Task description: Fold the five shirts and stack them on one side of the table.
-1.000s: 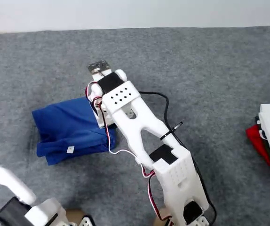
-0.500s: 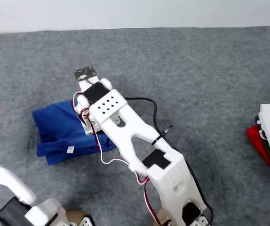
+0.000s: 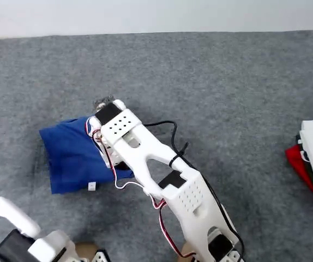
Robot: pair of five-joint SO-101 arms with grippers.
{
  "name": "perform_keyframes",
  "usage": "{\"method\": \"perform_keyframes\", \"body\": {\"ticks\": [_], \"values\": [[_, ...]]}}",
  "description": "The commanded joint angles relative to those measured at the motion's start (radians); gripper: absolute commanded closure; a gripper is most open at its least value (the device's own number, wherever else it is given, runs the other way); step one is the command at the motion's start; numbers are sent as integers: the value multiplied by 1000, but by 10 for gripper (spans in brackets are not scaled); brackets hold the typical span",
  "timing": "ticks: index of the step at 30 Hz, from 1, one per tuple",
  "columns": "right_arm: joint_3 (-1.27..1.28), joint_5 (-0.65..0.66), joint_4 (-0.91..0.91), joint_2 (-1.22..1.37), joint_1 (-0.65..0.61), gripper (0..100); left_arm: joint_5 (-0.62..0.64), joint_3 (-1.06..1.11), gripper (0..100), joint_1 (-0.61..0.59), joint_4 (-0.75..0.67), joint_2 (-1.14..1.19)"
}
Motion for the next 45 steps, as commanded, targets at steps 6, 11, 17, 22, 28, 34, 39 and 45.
{"method": "perform_keyframes", "body": {"ticks": [6,11,17,22,28,34,39,45], "values": [[-261,-5,-2,-143,13,988,2,-2,931,2,0,-43],[-288,-3,-205,-67,88,988,-28,-2,931,-5,0,-43],[-288,46,-444,64,122,987,-34,-2,931,-5,0,-43],[-288,68,-532,148,128,988,-34,-1,931,-6,5,-43],[-301,68,-556,216,226,988,-34,-1,931,-6,0,-43],[-376,68,-538,251,271,988,-34,-1,931,-3,-2,-43],[-517,66,-443,246,222,988,-35,-1,931,-3,-5,-43],[-715,63,-272,257,105,988,-35,38,931,-3,-44,-43]]}}
